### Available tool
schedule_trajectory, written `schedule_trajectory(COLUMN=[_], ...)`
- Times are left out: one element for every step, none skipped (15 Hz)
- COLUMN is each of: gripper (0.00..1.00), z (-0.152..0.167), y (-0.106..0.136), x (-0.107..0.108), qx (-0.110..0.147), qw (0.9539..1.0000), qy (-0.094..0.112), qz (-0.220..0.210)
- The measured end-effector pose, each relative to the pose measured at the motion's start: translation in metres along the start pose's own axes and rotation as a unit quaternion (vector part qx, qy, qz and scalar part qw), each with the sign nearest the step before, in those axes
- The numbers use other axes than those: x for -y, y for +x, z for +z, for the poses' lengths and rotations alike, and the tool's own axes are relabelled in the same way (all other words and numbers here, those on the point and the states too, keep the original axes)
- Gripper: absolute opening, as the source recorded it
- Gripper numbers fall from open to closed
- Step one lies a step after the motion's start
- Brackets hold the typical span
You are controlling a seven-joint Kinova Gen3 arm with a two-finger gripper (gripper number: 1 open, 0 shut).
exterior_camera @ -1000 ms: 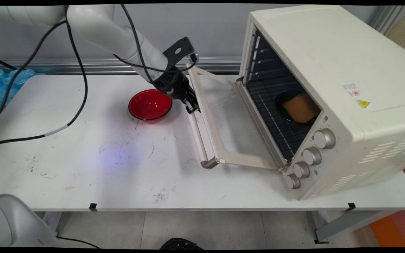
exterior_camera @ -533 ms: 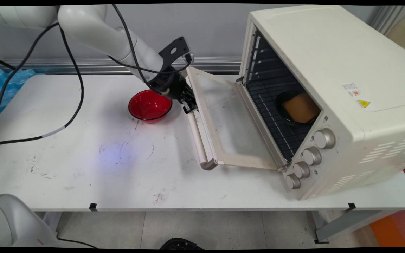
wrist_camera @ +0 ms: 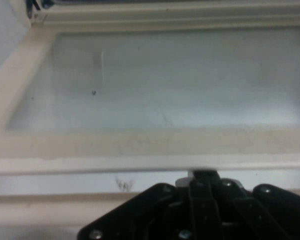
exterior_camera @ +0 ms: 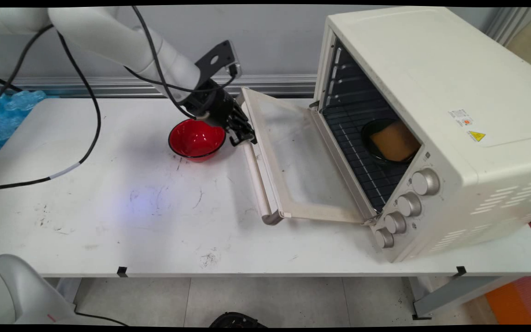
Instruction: Open the oven
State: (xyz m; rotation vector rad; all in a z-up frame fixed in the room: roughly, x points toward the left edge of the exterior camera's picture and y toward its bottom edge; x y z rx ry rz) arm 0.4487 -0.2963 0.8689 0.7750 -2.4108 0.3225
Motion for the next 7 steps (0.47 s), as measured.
schedule_trajectory(gripper=[0.0,0.0,0.0,0.0,0.0,0.0,0.0], z=[-0.005,-0.01,-0.016,-0.021,-0.026,-0.032,-0.037], y=[-0.001,-0.002,-0.003,-0.004,-0.004,-0.005,-0.005], x=[0.0,0.0,0.0,0.0,-0.001,-0.001,-0.001], qx=[0.001,0.001,0.002,0.004,0.005,0.006,0.007], qw=[1.0,1.0,1.0,0.9999,0.9999,0.9999,0.9999], qy=[0.0,0.0,0.001,0.002,0.002,0.003,0.003], qz=[0.003,0.005,0.008,0.01,0.011,0.013,0.015])
